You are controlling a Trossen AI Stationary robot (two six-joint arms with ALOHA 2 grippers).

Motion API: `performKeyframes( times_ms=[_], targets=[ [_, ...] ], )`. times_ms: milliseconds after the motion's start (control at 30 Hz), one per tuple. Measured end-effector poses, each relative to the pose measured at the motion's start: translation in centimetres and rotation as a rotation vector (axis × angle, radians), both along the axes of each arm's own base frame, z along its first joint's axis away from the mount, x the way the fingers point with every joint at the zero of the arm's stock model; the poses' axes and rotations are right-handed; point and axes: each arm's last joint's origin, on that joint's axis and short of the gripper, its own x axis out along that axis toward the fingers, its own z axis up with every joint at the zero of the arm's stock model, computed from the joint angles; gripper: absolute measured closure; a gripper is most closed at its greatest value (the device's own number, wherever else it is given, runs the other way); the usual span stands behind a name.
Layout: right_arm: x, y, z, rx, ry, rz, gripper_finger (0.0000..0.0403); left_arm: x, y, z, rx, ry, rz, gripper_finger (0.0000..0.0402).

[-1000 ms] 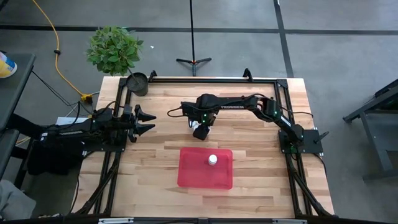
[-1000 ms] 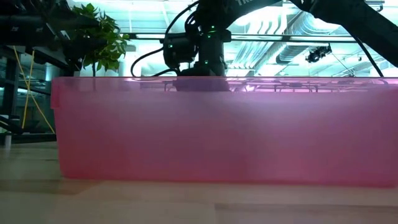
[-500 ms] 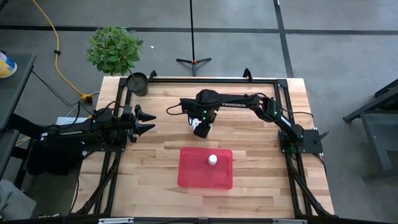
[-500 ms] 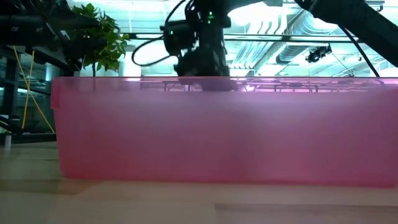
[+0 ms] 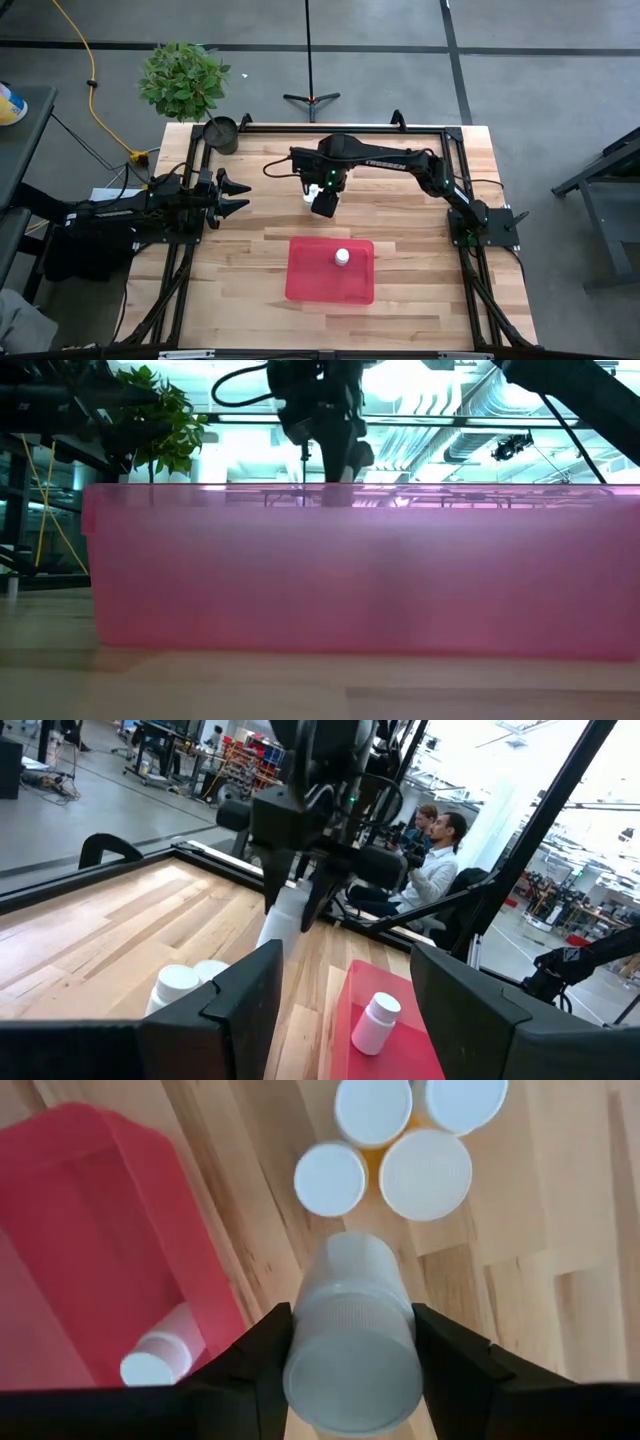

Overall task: Pick and place pill bottles into a basket
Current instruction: Put the white pill bottle into the bin

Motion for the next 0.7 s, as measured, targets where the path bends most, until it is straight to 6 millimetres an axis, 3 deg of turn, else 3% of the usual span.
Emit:
performKeyframes(
  times_ms=[700],
  targets=[
    [0.6,2.5,1.2,0.051,-0.106,0.102,0.024,0.0,0.0,0.0,-0.009,0.003,0.0,0.0149]
  ],
)
